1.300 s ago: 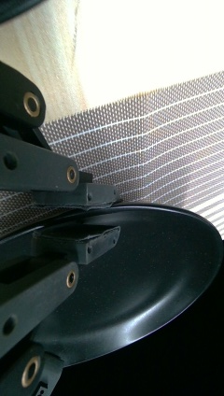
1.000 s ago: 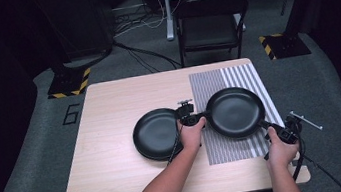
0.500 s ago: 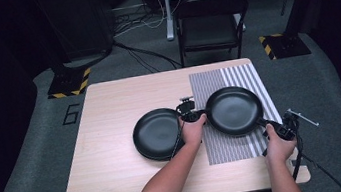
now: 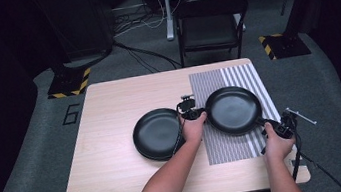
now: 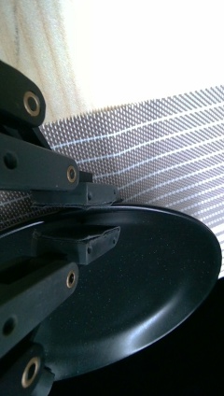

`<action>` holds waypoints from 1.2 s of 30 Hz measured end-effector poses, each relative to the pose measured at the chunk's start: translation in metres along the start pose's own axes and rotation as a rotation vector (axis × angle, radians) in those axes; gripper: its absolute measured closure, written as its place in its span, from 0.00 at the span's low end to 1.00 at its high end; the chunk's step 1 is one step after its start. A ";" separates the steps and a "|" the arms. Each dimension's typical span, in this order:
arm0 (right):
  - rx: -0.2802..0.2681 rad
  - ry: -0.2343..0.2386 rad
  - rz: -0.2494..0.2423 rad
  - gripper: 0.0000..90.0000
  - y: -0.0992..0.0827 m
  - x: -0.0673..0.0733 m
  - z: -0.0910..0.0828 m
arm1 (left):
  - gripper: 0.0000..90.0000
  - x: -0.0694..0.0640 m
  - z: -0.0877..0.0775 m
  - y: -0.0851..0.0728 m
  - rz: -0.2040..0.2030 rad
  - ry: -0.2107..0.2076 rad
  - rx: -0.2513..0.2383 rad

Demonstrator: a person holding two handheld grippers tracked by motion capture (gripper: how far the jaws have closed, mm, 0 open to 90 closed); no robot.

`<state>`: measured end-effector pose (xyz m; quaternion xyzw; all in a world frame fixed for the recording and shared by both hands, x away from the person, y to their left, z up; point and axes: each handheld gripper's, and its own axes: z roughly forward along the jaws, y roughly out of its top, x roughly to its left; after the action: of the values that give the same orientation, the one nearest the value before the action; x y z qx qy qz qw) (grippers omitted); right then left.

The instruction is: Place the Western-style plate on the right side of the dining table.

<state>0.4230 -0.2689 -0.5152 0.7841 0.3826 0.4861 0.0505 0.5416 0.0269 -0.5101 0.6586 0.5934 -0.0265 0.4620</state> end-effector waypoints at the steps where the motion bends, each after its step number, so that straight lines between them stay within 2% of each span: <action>1: -0.001 -0.002 0.001 0.91 0.000 0.000 0.000 | 0.88 0.000 0.000 0.000 0.004 0.004 0.002; 10: 0.016 -0.017 0.002 0.91 -0.001 0.001 0.005 | 0.87 0.003 0.000 0.003 0.018 0.024 0.024; 25: 0.046 -0.022 -0.014 0.90 0.003 0.004 0.013 | 0.87 0.006 0.002 0.007 0.004 0.048 0.043; 27: 0.048 -0.026 -0.014 0.90 0.004 0.004 0.013 | 0.86 0.006 0.002 0.007 0.024 0.054 0.059; 33: 0.049 -0.041 -0.032 0.90 0.005 0.002 0.013 | 0.86 0.006 0.003 0.007 0.026 0.052 0.073; 36: 0.047 -0.037 -0.027 0.90 0.006 0.002 0.012 | 0.86 0.005 0.003 0.007 0.049 0.055 0.074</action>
<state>0.4361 -0.2683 -0.5174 0.7885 0.4034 0.4620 0.0457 0.5499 0.0295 -0.5108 0.6899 0.5883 -0.0188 0.4213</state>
